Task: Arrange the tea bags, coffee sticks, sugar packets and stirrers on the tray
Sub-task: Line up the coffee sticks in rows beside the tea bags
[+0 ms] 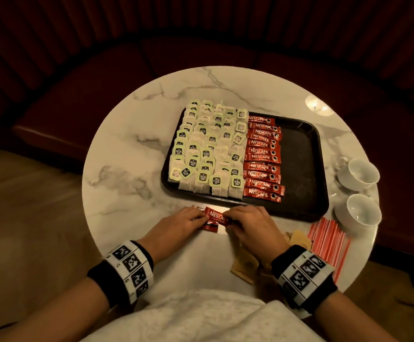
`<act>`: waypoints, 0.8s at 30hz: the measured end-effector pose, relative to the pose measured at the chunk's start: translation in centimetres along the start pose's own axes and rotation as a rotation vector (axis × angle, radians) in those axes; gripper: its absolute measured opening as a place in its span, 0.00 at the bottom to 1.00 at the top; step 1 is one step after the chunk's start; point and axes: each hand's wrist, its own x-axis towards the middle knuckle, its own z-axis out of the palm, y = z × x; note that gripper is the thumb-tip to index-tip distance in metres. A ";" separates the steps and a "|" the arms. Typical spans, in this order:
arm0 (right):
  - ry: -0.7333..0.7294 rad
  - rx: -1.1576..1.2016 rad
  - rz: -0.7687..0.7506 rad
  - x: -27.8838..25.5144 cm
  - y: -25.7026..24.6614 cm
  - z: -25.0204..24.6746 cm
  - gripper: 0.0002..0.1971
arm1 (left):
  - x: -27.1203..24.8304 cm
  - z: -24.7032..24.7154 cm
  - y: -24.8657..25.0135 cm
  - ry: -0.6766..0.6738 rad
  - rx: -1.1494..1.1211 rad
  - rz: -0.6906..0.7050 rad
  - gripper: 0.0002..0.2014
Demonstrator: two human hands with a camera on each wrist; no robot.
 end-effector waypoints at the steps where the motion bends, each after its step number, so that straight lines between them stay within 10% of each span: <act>1: -0.004 -0.019 -0.006 0.3 -0.4 0.2 0.20 | -0.3 -0.1 0.1 -0.026 -0.002 -0.009 0.25; 11: -0.039 -0.032 -0.032 2.0 -2.0 1.6 0.16 | -2.8 0.7 -0.1 0.083 -0.164 -0.104 0.18; 16: 0.008 -0.015 -0.016 2.3 -3.1 1.7 0.11 | -1.6 0.3 0.5 0.042 -0.109 -0.304 0.37; 24: -0.014 0.116 0.072 2.3 -4.1 2.1 0.12 | -0.6 -1.7 1.2 -0.136 0.086 -0.319 0.18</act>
